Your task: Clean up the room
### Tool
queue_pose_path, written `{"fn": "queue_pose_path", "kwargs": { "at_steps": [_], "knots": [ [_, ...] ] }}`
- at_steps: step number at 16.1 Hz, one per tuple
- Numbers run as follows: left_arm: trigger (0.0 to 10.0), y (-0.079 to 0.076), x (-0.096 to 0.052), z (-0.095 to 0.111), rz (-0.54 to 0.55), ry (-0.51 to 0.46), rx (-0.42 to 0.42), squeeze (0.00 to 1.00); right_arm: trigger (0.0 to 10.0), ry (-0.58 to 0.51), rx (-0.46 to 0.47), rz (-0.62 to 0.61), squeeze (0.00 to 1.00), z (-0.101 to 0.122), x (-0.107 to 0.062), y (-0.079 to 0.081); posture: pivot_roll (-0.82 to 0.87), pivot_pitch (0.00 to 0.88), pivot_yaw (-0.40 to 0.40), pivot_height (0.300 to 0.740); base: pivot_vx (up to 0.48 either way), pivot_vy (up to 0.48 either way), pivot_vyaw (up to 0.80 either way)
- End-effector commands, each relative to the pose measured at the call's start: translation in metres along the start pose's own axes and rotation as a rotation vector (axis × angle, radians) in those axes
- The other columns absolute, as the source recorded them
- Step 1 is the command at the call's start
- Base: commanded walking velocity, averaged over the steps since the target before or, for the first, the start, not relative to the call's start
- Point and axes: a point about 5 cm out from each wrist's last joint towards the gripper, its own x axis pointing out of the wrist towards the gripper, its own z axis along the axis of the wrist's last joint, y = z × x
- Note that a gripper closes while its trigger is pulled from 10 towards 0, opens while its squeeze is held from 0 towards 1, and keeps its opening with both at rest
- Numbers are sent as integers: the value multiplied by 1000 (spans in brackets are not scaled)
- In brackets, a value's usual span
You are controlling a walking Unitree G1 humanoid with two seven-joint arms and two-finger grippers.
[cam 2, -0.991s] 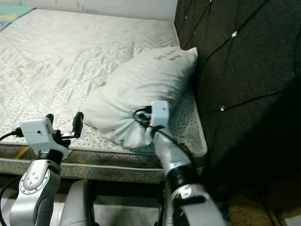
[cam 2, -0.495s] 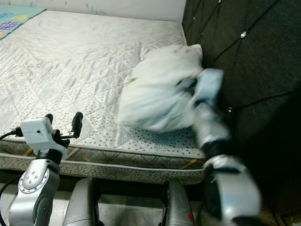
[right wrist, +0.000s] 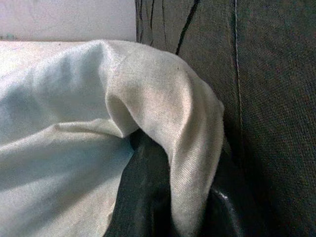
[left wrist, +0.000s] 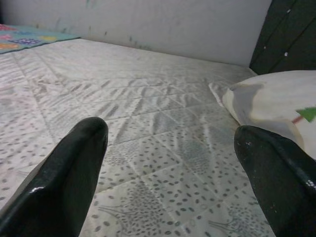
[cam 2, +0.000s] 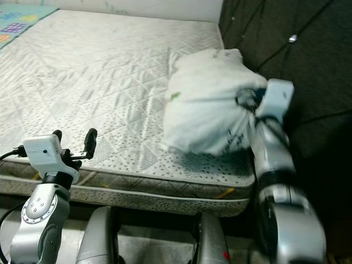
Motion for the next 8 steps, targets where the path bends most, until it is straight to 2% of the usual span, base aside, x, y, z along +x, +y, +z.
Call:
{"fn": "queue_pose_path", "kwargs": {
  "at_steps": [1,4,5,6,7,8],
  "knots": [
    [10000,2,-1,-1,-10,9,14,0,0,-160,-48,-17,0,29,-5,-14,58,26,-27,532,0,0,0],
    [10000,1,0,-1,-22,13,15,0,0,-120,-75,-45,0,11,-35,-35,34,31,-17,532,0,0,0],
    [10000,1,0,-2,-25,15,15,0,0,-120,-84,-51,0,11,-42,-38,30,29,-16,532,0,0,0],
    [10000,0,0,-2,-36,18,16,0,0,-118,-126,-59,0,10,-58,-42,22,31,-13,532,0,0,0],
    [10000,-1,1,-2,-39,17,16,0,0,-114,-153,-63,0,9,-65,-42,20,31,-13,532,0,0,0],
    [10000,-1,2,-2,-42,16,16,0,0,-99,-205,-70,0,5,-83,-39,18,31,-14,532,0,0,0]
  ]
}}
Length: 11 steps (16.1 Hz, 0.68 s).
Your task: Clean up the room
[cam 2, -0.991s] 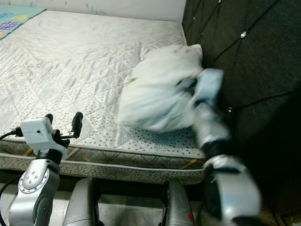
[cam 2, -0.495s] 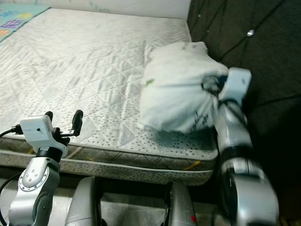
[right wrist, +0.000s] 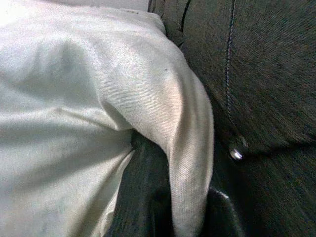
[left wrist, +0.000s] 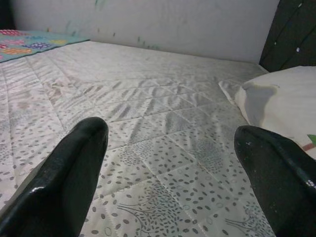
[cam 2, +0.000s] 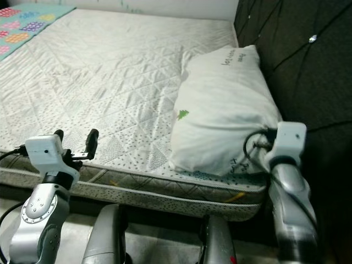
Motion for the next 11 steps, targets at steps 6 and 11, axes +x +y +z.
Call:
{"fn": "queue_pose_path", "kwargs": {
  "at_steps": [6,11],
  "knots": [
    [10000,1,0,-3,-18,20,7,0,0,-3,-65,-33,0,6,-53,4,7,38,-8,532,0,0,0],
    [10000,-1,3,-3,-27,16,5,0,0,-2,-34,-17,0,14,-26,8,8,33,-6,532,0,0,0]
  ]
}}
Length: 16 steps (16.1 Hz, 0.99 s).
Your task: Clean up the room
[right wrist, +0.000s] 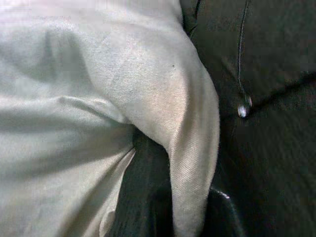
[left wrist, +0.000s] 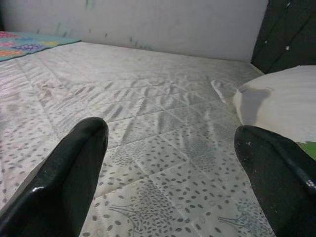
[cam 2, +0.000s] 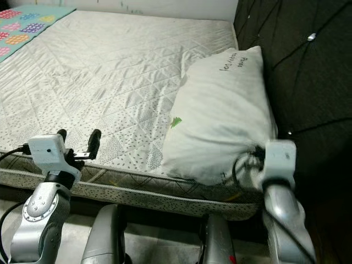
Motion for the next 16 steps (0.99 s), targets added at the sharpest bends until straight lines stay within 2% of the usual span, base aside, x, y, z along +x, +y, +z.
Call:
{"fn": "queue_pose_path", "kwargs": {
  "at_steps": [1,2,4,7,9,10,11,12,13,16],
  "knots": [
    [10000,1,1,-1,2,7,5,0,0,-75,-28,-78,0,18,13,-19,18,31,-11,532,0,0,0],
    [10000,2,0,0,11,5,8,0,0,-95,-40,-106,0,25,27,-27,28,34,-18,532,0,0,0],
    [10000,5,0,1,23,1,11,0,0,-103,-40,-154,0,34,43,-42,38,38,-24,532,0,0,0],
    [10000,7,-2,1,34,0,14,0,0,-100,-28,-216,0,40,59,-60,39,37,-24,532,0,0,0],
    [10000,5,-3,1,30,1,13,0,0,-97,-34,-204,0,37,58,-57,39,37,-21,532,0,0,0],
    [10000,5,-2,0,28,3,13,0,0,-69,-19,-176,0,28,54,-49,36,38,-17,532,0,0,0],
    [10000,4,-2,0,23,6,11,0,5804,-31,-26,-113,0,16,49,-35,34,39,-14,532,0,0,0],
    [10000,3,-1,0,19,7,9,0,10000,-28,-16,-81,0,13,46,-27,34,39,-13,532,0,0,0],
    [10000,2,-1,0,16,8,8,0,10000,-39,1,-35,1000,10,40,-16,35,39,-11,532,0,0,0],
    [10000,3,-2,-2,26,18,-1,0,10000,-48,4,-13,1000,8,33,-2,35,37,-18,532,0,0,0]
  ]
}}
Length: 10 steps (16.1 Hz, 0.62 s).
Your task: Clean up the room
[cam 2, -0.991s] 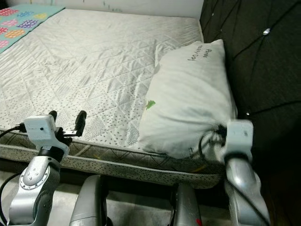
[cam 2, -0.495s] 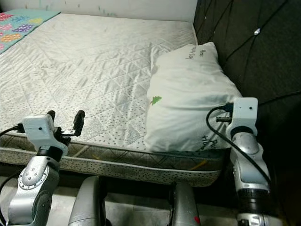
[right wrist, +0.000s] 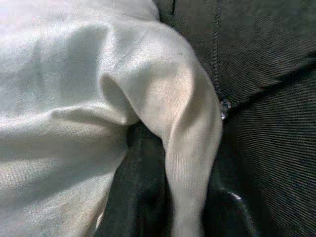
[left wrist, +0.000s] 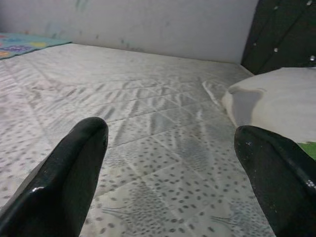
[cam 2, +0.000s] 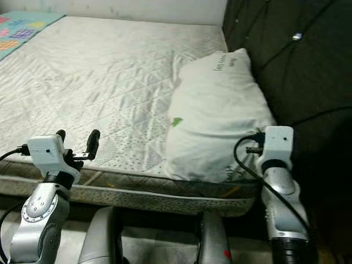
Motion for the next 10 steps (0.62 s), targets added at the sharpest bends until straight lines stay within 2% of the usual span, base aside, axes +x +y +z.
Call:
{"fn": "queue_pose_path", "kwargs": {
  "at_steps": [1,4,5,7,10],
  "knots": [
    [10000,1,-1,0,14,8,2,0,10000,-62,-2,-4,1000,12,-2,1,36,37,-20,532,0,0,0],
    [10000,0,-2,-1,21,12,-3,0,10000,-98,-12,2,1000,20,-1,3,35,41,-26,532,0,0,0],
    [10000,0,-3,-2,29,14,-3,0,10000,-128,-58,-47,1000,27,-1,-3,35,42,-28,532,0,0,0],
    [10000,1,-3,-1,30,16,-5,0,10000,-168,-84,-131,1000,40,2,-14,35,46,-27,532,0,0,0],
    [10000,0,-3,-2,30,18,-4,0,10000,-262,-66,-126,1000,66,8,-9,34,44,-26,532,0,0,0]
  ]
}}
